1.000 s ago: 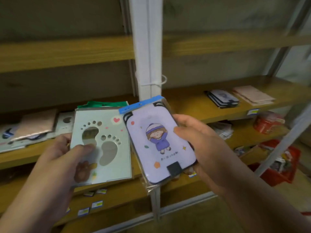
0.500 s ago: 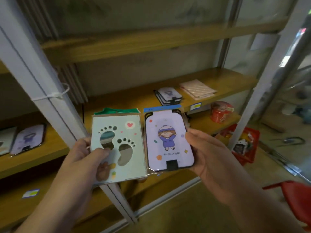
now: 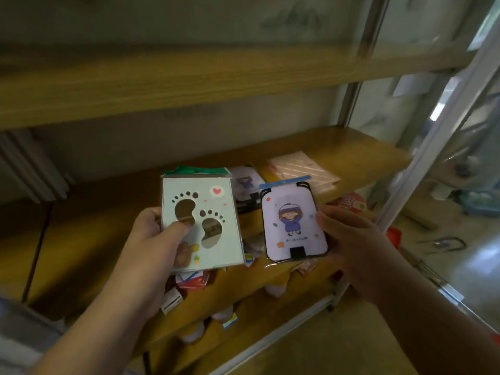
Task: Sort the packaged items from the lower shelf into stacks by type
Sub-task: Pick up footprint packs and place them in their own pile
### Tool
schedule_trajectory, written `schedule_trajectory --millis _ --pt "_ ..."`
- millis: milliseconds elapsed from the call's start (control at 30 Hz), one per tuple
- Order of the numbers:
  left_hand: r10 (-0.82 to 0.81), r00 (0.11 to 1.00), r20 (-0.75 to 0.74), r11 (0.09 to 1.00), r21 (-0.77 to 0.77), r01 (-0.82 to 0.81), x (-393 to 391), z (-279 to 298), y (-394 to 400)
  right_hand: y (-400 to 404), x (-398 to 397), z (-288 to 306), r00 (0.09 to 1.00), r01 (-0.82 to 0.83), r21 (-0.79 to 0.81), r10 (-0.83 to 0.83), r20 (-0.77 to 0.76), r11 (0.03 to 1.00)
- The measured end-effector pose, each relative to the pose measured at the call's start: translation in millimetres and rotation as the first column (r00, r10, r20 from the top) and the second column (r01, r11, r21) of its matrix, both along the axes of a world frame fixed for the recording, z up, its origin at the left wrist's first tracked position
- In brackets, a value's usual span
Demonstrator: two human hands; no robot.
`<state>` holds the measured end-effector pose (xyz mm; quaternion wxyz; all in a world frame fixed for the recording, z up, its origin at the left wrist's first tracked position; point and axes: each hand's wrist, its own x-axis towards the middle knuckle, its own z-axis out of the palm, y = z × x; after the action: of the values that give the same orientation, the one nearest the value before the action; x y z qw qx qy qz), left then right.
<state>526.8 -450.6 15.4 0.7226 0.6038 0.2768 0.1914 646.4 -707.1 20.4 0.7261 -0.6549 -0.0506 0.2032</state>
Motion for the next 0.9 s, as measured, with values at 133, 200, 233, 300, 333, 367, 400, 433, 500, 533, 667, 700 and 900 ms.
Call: schedule_trajectory --millis 133,200,233,300,333,367,400,433,500,533,667,700,900 --pt "0.024 1.000 -0.013 1.000 0.006 -0.024 29.0 -2.5 15.3 38.0 68.7 -5.7 0.988 -0.025 -0.217 0.057 0.142 0.976" --pt "0.058 0.998 -0.028 0.998 0.015 -0.058 36.1 -2.6 20.0 62.1 98.2 -9.9 0.978 -0.044 -0.313 0.105 0.181 0.949" --pt "0.069 0.997 -0.034 0.998 0.017 -0.069 38.5 -2.3 21.5 74.1 109.9 -11.6 0.974 -0.052 -0.351 0.125 0.188 0.935" --pt "0.083 0.996 -0.038 0.996 0.024 -0.083 42.1 -2.1 22.4 96.2 128.2 -14.9 0.969 -0.083 -0.370 0.162 0.188 0.925" --pt "0.096 0.994 -0.042 0.995 0.031 -0.095 43.2 -3.1 22.8 105.9 135.7 -16.2 0.964 -0.097 -0.378 0.182 0.196 0.921" --pt "0.114 0.992 -0.046 0.993 0.035 -0.113 43.2 -4.8 23.0 115.2 142.3 -16.4 0.955 -0.101 -0.410 0.204 0.215 0.907" --pt "0.135 0.990 -0.047 0.990 0.035 -0.134 43.1 -6.6 22.9 122.8 148.4 -17.0 0.941 -0.101 -0.457 0.234 0.243 0.884" --pt "0.151 0.987 -0.047 0.988 0.031 -0.149 43.1 -7.4 21.8 129.0 153.8 -17.9 0.921 -0.096 -0.512 0.271 0.279 0.854" --pt "0.159 0.986 -0.048 0.987 0.011 -0.159 44.5 -5.6 18.4 136.7 161.7 -20.9 0.859 -0.054 -0.619 0.353 0.371 0.783" --pt "0.167 0.985 -0.050 0.986 0.006 -0.167 45.6 -4.5 16.1 137.9 163.9 -21.7 0.823 -0.023 -0.666 0.392 0.411 0.746" --pt "0.249 0.967 -0.062 0.969 0.025 -0.248 53.4 -7.1 2.8 128.6 168.6 -19.6 0.705 0.093 -0.748 0.487 0.515 0.657" --pt "0.270 0.961 -0.068 0.963 0.023 -0.269 57.2 -7.3 -3.1 123.5 170.7 -18.7 0.689 0.100 -0.747 0.496 0.529 0.658" --pt "0.300 0.950 -0.086 0.954 0.023 -0.300 100.5 -5.9 -54.3 59.3 196.6 -10.2 0.529 0.103 -0.652 0.513 0.676 0.751"
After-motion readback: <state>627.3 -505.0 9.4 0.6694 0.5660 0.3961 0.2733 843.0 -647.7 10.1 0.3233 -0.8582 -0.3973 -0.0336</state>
